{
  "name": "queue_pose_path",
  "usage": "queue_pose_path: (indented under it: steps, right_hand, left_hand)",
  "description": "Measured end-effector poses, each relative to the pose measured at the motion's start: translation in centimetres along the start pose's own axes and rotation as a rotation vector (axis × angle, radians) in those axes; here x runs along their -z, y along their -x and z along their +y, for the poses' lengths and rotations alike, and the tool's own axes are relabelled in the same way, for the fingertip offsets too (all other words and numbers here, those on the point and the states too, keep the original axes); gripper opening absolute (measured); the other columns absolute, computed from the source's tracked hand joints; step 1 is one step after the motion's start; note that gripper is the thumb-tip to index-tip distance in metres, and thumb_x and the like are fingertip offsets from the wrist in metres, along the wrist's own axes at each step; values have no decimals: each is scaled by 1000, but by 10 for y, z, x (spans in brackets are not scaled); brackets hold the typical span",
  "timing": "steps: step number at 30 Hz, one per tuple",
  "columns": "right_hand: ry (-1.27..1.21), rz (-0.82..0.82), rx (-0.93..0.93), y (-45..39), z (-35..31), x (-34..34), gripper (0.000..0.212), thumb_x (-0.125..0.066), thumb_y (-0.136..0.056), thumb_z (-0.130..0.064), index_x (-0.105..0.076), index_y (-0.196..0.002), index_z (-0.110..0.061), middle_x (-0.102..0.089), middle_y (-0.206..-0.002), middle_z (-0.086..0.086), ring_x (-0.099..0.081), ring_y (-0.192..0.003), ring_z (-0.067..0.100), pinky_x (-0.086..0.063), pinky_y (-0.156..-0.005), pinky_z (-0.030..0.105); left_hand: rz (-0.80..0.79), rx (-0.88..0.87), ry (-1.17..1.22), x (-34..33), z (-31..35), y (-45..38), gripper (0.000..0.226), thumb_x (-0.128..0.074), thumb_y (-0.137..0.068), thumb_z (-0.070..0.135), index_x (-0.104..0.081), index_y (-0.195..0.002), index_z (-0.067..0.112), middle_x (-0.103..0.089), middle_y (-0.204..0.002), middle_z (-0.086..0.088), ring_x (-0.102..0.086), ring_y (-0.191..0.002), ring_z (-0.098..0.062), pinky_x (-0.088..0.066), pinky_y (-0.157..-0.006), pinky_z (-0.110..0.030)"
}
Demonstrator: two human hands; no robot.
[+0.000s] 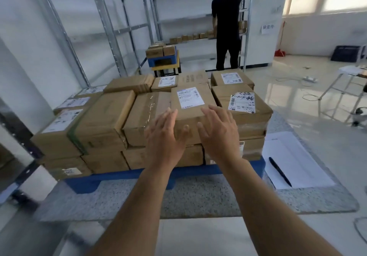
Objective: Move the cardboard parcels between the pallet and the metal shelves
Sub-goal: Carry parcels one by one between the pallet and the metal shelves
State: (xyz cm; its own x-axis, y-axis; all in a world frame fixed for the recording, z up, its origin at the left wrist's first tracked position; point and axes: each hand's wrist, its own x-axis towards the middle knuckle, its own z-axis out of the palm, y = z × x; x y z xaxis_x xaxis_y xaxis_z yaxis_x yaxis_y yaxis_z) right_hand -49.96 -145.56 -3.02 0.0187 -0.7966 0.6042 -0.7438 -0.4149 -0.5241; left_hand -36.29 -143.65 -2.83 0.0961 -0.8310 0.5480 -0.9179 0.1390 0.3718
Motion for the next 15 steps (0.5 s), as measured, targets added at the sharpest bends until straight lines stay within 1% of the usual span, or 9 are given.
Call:
queue_pose_path:
  steps: [2,4,7,11,13,15]
  right_hand:
    - [-4,4,7,-1,-14,-10,41,-57,-89,-22,-55,-129,-12,-51,-136,8,-44,-124,26,-34,-102,41]
    - [0,14,12,-3,-27,-21,41,-57,-88,-22,-56,-128,-11,-51,-136,8,-44,-124,27,-33,-101,40]
    - [9,19,15,-6,-53,-45,40,-58,-88,-22,-56,-127,-12,-51,-135,7,-44,-123,26,-31,-101,37]
    - [1,3,41,-9,-98,-84,39,-61,-87,-20,-58,-125,-11,-54,-131,9,-49,-119,27,-36,-96,37]
    - [-1,5,35,-11,-121,-104,39,-62,-87,-20,-58,-125,-11,-54,-130,9,-49,-119,27,-37,-98,38]
    - [3,8,33,-13,-145,-125,39,-62,-86,-19,-58,-124,-10,-55,-130,10,-49,-119,28,-37,-100,40]
  left_hand:
    - [14,11,5,7,-14,-2,61,-35,-92,54,-36,-143,20,-34,-150,-2,-26,-138,-19,-21,-111,-44]
    - [22,15,8,13,-30,-7,58,-40,-94,50,-35,-143,21,-33,-151,-1,-25,-139,-18,-19,-110,-40]
    - [14,9,7,25,-60,-13,60,-38,-93,54,-35,-143,22,-32,-151,0,-25,-139,-17,-17,-109,-35]
    - [13,19,24,48,-111,-22,60,-39,-92,54,-35,-144,22,-34,-150,0,-25,-138,-17,-22,-107,-37]
    - [17,17,11,60,-139,-27,61,-36,-93,55,-34,-144,22,-35,-150,1,-25,-138,-18,-23,-107,-39]
    - [18,20,7,71,-168,-31,62,-35,-91,56,-36,-143,21,-36,-149,0,-26,-137,-18,-22,-107,-38]
